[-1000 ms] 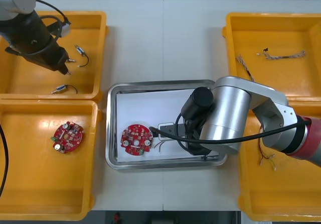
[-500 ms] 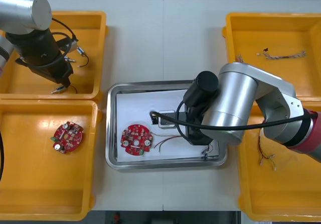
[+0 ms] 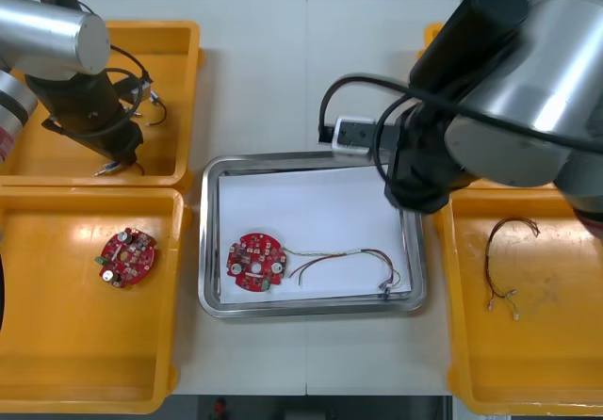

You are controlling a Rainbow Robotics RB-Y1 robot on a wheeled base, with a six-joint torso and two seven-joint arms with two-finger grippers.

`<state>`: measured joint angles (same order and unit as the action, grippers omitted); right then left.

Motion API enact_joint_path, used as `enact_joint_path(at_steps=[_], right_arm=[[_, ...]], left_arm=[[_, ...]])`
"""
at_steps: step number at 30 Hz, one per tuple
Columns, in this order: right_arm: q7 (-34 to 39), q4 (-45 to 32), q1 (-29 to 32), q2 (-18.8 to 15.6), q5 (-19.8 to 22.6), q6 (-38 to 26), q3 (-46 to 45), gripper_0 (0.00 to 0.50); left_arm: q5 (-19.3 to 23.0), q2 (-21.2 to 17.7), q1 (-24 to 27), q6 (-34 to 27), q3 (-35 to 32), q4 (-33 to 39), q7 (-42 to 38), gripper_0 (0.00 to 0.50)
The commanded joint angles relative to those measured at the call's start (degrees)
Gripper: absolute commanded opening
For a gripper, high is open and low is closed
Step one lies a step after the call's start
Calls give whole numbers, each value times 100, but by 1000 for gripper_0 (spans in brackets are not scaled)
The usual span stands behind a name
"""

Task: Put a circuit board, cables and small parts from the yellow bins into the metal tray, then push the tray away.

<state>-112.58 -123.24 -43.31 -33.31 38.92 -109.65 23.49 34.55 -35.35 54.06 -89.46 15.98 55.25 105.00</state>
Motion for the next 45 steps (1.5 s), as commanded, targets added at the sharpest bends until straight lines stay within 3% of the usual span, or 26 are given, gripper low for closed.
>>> enact_joint_path(at_steps=[1,9,15,22,29,36,45], right_arm=[[157,-298,-46,88,37,-35,-1005,500],[307,-87,-29,-131,-130,-35,-2042,500],[386,529,-29,-246,-200,-35,-2798,500],[403,1109,-29,-254,-877,-35,-3360,500],[483,1785,-38,-263,-1405,-35,-3641,500],[623,2366,-161,-263,-1554,-35,-3659,500],[799,4150,-1215,-263,-1782,-35,-3659,500]], left_arm=[[25,-60,-18,104,159,-120,47,490],[122,-51,-18,-28,80,-181,83,490],[175,-51,-9,-414,-350,30,100,490],[192,-51,-18,-933,-623,329,109,490],[113,-60,-71,-748,-421,320,144,488],[34,-51,-80,-502,-280,179,162,483],[52,-60,-97,-195,19,-49,206,477]])
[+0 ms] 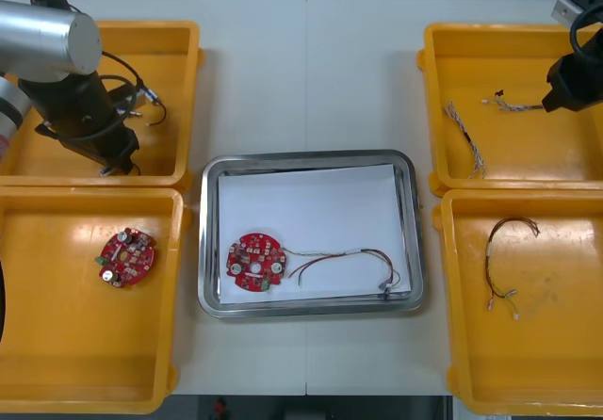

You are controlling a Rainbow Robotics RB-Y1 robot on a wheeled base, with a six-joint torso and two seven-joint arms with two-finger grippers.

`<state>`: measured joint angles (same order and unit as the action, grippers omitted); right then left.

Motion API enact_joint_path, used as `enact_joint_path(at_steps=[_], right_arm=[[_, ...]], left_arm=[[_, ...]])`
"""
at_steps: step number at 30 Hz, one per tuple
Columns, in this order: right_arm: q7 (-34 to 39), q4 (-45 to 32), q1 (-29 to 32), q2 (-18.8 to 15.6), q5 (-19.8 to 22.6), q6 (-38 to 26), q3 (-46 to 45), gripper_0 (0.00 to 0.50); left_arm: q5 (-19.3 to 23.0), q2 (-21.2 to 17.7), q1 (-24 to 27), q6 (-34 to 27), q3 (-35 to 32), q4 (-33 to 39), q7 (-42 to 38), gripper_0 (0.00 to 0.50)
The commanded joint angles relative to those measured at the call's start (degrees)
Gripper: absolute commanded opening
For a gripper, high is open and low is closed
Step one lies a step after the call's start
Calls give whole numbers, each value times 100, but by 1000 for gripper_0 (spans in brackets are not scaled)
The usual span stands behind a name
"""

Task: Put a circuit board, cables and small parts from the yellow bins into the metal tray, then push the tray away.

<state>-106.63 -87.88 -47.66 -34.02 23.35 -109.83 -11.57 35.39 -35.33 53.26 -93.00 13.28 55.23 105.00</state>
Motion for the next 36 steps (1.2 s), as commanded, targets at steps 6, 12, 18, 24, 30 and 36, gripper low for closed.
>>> enact_joint_path(at_steps=[6,12,18,24,30,36], right_arm=[[336,1581,-1325,-193,-463,226,-205,500],[810,2513,-1826,-193,-578,612,-363,500],[1092,3462,-2300,-211,-876,1105,-337,500],[1171,4657,-2898,-202,-1421,1755,-399,500],[1461,5475,-3267,-202,-1738,2397,-601,500],[2305,5615,-3285,-175,-1764,2687,-574,500]], left_arm=[[-14,-61,-96,195,298,-47,214,472],[-14,-70,-140,204,298,-56,249,415],[-6,-79,-158,230,298,-56,258,0],[3,-88,-149,291,236,-47,258,0],[3,-167,-105,248,-45,296,284,0],[-58,-228,-61,89,-476,779,223,0]])
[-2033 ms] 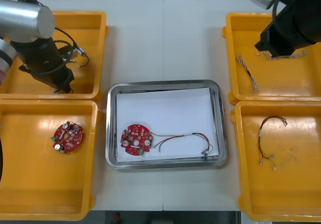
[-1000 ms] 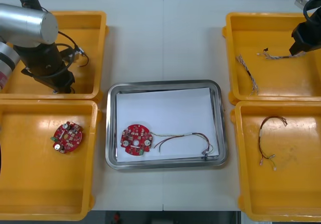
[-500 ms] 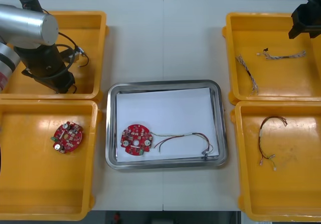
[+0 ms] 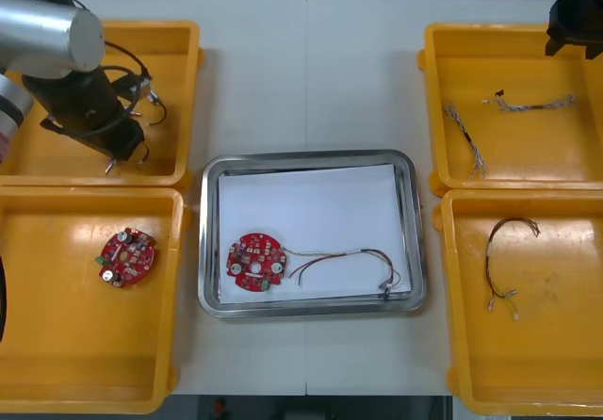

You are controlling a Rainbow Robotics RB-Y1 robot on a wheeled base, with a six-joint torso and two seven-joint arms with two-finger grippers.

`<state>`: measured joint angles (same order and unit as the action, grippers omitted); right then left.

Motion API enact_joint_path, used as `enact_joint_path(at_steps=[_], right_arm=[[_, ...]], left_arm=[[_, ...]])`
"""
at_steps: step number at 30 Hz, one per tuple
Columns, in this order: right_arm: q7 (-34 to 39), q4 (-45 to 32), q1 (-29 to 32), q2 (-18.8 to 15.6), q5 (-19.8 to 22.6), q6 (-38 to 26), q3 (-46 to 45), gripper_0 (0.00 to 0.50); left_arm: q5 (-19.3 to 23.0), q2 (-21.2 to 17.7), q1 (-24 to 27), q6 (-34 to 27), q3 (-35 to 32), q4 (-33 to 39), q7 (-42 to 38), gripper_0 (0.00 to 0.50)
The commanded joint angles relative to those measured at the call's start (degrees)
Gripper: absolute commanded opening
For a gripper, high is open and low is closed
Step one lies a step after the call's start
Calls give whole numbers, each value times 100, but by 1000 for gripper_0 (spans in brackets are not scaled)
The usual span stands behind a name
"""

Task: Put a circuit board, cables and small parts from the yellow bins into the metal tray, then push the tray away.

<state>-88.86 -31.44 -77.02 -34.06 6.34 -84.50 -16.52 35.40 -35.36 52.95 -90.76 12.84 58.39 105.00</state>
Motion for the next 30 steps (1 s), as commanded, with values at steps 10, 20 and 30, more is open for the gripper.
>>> enact_joint_path(at_steps=[10,20,30], right_arm=[[1943,1308,-797,-207,-177,1076,-132,500],[3577,1809,-823,-189,-159,1296,-317,500],[4966,2327,-805,-189,-265,1876,-378,500]], left_arm=[[-279,-225,-22,-1251,-870,1878,-647,0],[-165,109,-171,-1924,-870,3469,-2001,0],[-138,741,-496,-1924,-220,4752,-3214,0]])
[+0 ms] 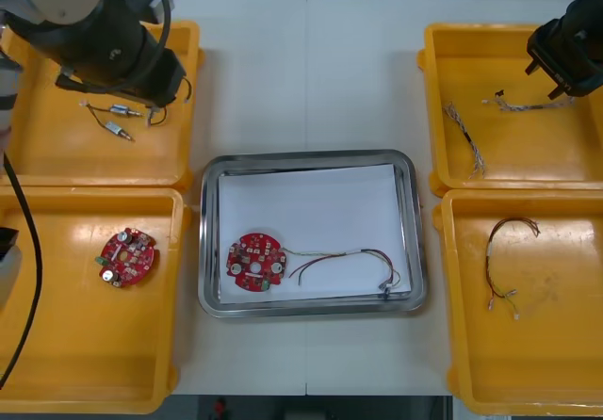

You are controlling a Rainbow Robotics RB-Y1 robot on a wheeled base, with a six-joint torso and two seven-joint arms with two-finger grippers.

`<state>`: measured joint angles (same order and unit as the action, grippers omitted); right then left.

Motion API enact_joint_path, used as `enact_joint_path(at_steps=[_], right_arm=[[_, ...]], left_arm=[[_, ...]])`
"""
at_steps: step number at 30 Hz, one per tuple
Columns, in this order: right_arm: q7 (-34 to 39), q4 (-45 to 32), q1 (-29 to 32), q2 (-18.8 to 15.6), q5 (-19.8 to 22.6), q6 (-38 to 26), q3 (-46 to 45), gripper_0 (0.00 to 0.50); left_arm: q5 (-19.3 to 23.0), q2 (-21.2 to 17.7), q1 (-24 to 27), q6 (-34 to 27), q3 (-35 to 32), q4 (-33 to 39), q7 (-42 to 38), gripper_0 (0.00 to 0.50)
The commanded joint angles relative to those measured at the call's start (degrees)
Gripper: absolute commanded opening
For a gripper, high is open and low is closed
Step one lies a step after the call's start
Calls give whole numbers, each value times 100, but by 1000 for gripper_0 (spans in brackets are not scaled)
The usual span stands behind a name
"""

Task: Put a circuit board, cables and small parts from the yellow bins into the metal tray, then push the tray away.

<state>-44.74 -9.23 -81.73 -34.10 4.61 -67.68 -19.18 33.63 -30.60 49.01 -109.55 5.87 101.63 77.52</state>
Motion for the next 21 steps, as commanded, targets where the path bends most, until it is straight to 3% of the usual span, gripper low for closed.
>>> enact_joint_path(at_steps=[1,9,21], right_arm=[[686,185,-335,-202,-101,273,-112,500],[1266,563,-300,-211,-110,756,-191,500],[1512,554,43,-211,-31,1064,-306,500]], left_arm=[[38,335,-102,-45,626,472,-607,0],[29,801,-120,-45,1426,542,-1407,0],[-392,871,-454,74,2296,252,-1539,1]])
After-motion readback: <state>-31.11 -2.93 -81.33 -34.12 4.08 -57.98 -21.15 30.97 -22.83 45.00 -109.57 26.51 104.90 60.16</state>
